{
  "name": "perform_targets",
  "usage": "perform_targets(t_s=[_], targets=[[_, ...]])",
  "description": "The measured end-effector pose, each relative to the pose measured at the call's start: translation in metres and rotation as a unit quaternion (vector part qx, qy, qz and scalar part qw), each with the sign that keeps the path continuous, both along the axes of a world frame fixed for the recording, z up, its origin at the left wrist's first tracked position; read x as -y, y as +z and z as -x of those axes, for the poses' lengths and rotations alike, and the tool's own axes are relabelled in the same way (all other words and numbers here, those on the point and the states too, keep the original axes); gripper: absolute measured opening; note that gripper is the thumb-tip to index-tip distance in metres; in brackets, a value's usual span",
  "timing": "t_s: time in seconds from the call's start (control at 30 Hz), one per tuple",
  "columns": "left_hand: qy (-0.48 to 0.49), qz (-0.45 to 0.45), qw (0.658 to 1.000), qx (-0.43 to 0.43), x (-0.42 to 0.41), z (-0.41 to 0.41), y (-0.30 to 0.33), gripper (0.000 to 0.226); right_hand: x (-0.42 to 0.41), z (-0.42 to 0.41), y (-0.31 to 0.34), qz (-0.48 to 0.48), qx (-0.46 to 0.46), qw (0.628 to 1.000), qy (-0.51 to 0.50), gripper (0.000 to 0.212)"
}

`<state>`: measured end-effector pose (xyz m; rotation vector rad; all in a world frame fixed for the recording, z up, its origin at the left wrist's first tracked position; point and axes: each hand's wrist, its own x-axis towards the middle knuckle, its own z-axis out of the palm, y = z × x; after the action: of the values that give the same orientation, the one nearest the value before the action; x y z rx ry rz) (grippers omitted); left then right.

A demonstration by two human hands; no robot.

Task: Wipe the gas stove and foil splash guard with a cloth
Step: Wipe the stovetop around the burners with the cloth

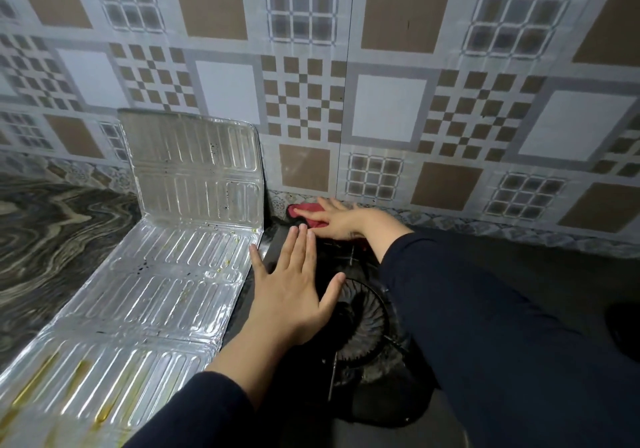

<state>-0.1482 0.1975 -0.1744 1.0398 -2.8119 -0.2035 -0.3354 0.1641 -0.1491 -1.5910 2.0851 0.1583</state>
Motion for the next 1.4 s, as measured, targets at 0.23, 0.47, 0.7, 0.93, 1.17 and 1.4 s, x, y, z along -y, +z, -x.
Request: perform_targets(t_s=[0.23, 0.47, 0.7, 0.93, 1.17, 1.4], targets=[[-0.004, 0.009, 1.0, 0.023, 0.004, 0.001, -0.002, 0.089, -0.073, 0.042, -0.002, 0.024, 0.004, 0.993, -0.118, 0.049], [-0.02, 0.006, 0.999, 0.032, 0.006, 0.002, 0.0, 0.086, -0.148, 0.047, -0.02, 0.083, -0.048, 0.974, -0.206, 0.05], [-0.046, 0.013, 0.999, 0.001, 0.008, 0.0, 0.0, 0.084, -0.2, 0.028, -0.028, 0.128, -0.113, 0.955, -0.243, 0.051], [-0.079, 0.001, 0.994, -0.074, 0.003, -0.008, 0.008, 0.065, -0.261, -0.039, -0.032, 0.157, -0.126, 0.944, -0.262, 0.053], [-0.169, -0.003, 0.978, -0.125, -0.03, -0.038, 0.023, 0.039, -0.318, -0.134, -0.036, 0.214, -0.135, 0.934, -0.253, 0.06], [-0.134, -0.065, 0.981, -0.121, -0.029, -0.123, 0.006, 0.05, -0.314, -0.226, -0.044, 0.284, -0.143, 0.93, -0.186, 0.067]])
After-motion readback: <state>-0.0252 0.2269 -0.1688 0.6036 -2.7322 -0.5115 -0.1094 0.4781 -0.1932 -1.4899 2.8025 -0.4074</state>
